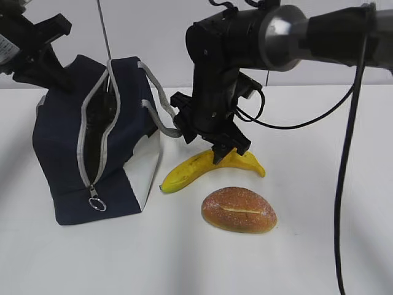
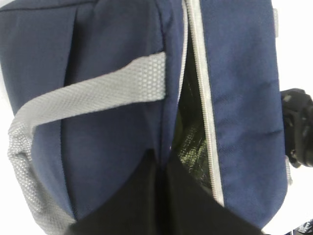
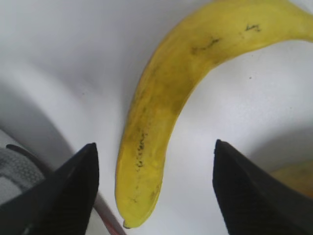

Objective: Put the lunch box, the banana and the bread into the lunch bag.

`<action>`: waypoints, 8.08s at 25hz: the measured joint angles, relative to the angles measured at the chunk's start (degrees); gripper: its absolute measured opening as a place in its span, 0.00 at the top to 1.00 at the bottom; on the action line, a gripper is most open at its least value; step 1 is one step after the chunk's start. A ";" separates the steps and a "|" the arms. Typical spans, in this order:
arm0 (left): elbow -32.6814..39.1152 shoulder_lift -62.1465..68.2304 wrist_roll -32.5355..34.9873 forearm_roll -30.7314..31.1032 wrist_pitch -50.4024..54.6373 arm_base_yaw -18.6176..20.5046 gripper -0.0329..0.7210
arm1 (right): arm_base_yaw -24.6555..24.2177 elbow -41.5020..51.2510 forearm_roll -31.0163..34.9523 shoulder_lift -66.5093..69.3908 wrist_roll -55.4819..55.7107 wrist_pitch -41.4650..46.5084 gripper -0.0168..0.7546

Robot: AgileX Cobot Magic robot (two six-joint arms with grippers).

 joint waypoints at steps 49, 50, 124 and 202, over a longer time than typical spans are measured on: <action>0.00 0.00 0.00 1.61 0.01 0.00 0.96 | -8.04 -26.34 -0.09 6.66 -36.87 11.39 0.59; 0.00 0.00 0.00 1.61 0.01 0.00 0.96 | -8.04 -28.57 -0.09 6.66 -39.35 11.67 0.59; 0.00 0.00 -2.80 2.22 -3.47 0.05 0.96 | -0.46 10.11 11.17 -22.18 -89.15 12.64 0.23; 0.00 0.00 -2.80 0.37 -2.95 0.05 0.96 | -0.46 -9.76 41.47 -8.65 -94.83 8.05 0.43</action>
